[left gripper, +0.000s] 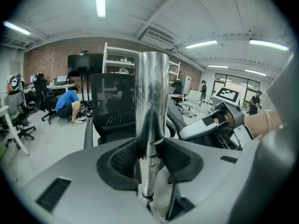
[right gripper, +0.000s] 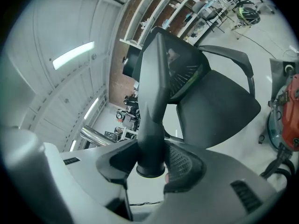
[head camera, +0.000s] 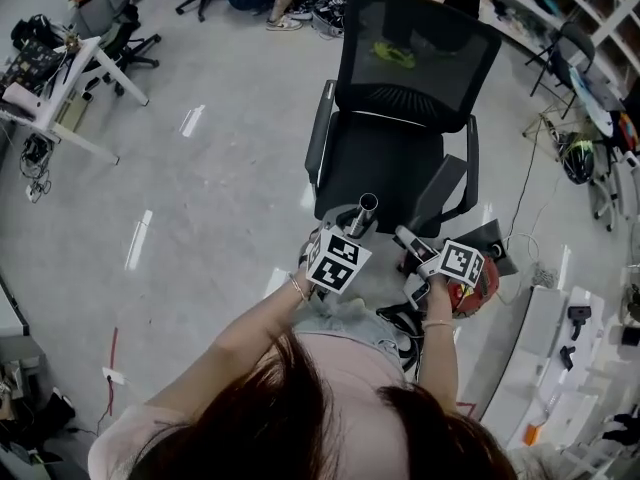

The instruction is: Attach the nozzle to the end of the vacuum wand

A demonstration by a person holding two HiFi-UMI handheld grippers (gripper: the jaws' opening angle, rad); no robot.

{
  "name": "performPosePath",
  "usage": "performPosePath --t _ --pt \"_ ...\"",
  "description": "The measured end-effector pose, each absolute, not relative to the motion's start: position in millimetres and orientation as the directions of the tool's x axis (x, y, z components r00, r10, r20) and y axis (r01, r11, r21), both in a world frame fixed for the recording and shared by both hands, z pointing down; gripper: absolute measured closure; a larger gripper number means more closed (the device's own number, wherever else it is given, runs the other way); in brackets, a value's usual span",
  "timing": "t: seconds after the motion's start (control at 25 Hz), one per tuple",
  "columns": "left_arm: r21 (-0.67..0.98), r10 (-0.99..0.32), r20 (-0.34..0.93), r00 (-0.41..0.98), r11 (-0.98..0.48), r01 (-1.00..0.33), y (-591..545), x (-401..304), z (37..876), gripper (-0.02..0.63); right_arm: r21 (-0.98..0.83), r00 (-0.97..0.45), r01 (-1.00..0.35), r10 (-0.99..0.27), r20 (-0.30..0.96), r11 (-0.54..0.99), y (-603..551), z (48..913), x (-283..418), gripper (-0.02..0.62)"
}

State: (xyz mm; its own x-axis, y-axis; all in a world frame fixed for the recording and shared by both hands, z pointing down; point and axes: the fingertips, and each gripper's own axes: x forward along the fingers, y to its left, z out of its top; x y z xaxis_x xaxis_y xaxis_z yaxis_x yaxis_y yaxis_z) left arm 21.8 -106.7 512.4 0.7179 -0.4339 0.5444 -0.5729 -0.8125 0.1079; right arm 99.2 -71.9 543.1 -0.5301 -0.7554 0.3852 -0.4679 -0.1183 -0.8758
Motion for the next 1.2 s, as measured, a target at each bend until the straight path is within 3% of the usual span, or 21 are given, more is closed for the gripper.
performPosePath --t 0.44,1.2 --pt "0.080 -0.467 0.511 0.722 -0.810 -0.581 -70.3 32.9 506.7 0.446 -0.878 -0.579 -0.477 -0.737 0.349 -0.042 -48.0 519.9 105.2 0.410" --pt "0.060 -0.445 0.510 0.736 -0.835 -0.547 -36.9 48.0 501.6 0.446 -0.862 -0.555 -0.483 -0.815 0.166 0.153 -32.3 420.5 106.0 0.410"
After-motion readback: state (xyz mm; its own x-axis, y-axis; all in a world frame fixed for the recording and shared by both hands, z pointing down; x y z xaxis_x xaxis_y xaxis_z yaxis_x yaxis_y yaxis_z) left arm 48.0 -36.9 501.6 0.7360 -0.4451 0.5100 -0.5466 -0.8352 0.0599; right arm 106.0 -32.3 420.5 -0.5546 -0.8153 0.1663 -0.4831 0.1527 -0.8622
